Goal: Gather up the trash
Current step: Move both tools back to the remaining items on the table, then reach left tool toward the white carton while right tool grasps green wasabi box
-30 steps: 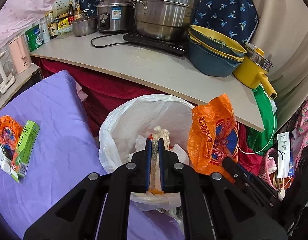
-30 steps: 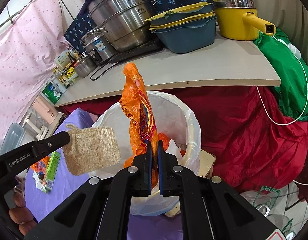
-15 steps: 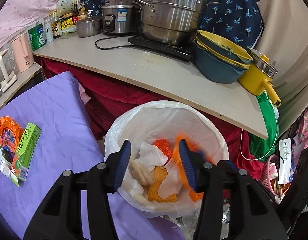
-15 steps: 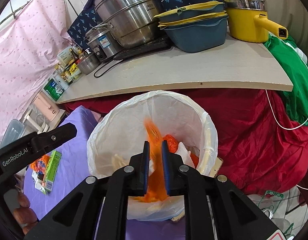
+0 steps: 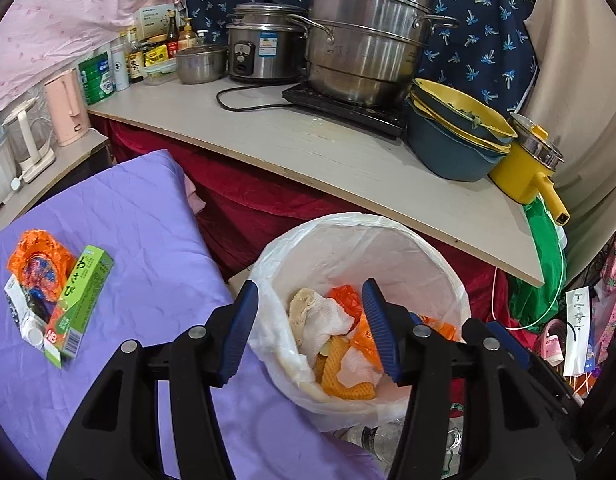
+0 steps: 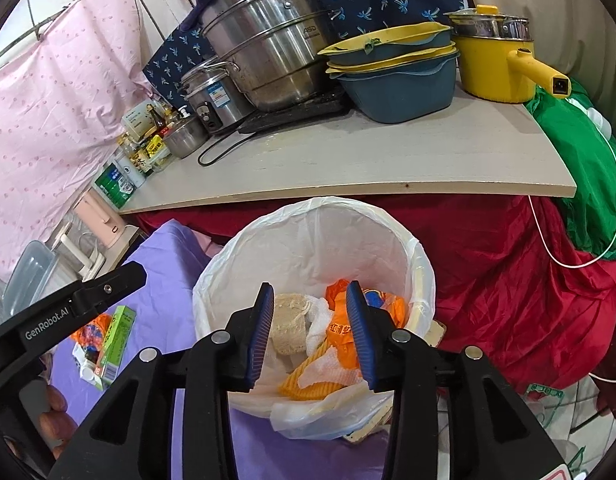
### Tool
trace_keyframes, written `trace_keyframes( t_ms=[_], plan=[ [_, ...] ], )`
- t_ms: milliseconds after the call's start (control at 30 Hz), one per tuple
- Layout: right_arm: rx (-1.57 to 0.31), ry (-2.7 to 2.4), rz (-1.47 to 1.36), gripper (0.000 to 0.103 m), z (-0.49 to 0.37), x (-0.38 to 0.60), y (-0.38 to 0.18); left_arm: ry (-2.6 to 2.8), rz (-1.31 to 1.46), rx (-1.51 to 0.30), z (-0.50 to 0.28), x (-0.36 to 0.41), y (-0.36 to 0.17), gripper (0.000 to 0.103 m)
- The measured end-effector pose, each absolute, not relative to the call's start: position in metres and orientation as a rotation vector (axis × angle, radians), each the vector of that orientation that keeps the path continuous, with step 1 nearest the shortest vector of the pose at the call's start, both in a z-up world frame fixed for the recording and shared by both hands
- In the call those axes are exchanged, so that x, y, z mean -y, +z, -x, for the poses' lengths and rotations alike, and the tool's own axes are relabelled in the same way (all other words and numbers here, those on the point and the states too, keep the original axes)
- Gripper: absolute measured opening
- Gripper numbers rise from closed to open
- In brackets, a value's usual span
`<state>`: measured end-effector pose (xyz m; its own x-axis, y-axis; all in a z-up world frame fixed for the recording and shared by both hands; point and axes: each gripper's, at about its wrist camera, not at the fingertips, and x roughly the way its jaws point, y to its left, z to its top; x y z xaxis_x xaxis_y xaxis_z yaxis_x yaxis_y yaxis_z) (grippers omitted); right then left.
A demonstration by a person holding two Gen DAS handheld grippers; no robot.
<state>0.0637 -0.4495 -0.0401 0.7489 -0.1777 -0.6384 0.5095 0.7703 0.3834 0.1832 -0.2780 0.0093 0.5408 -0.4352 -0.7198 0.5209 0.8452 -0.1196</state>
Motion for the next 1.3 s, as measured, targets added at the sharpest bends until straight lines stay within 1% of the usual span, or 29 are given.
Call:
trace_keyframes(
  t_ms=[167,267,467,567,667,733,767,800,1067,1300],
  plan=[
    [-0.618,-0.373,-0.557,0.038,-0.063,0.429,-0.034,-0.535,-0.111,-0.815,-0.177,0.259,0.011,0.052],
    [-0.616,-0.349,-0.536,0.044,-0.063,0.414,-0.028,-0.511,-0.116,-0.802,-0.173,0.246,0.013,0.052],
    [-0.614,-0.305,-0.508,0.045,-0.065,0.385,-0.020,-0.457,-0.111,-0.795,-0.170,0.215,0.015,0.052],
    [-0.615,-0.285,-0.493,0.048,-0.067,0.371,-0.016,-0.426,-0.109,-0.788,-0.169,0.198,0.016,0.056],
    [-0.621,-0.264,-0.480,0.049,-0.070,0.356,-0.013,-0.395,-0.105,-0.781,-0.169,0.180,0.018,0.056],
    [-0.626,-0.249,-0.470,0.049,-0.073,0.347,-0.011,-0.376,-0.092,-0.782,-0.169,0.168,0.019,0.060],
    [-0.629,-0.238,-0.463,0.049,-0.074,0.341,-0.010,-0.365,-0.088,-0.782,-0.169,0.163,0.020,0.066],
    [-0.631,-0.230,-0.458,0.050,-0.075,0.335,-0.010,-0.347,-0.081,-0.778,-0.168,0.155,0.020,0.070],
    [-0.667,-0.147,-0.418,0.051,-0.093,0.286,-0.012,-0.223,-0.042,-0.796,-0.175,0.088,0.011,0.071],
    [-0.709,-0.068,-0.373,0.056,-0.114,0.234,-0.019,-0.112,0.020,-0.827,-0.186,0.018,-0.003,0.071]
  ],
)
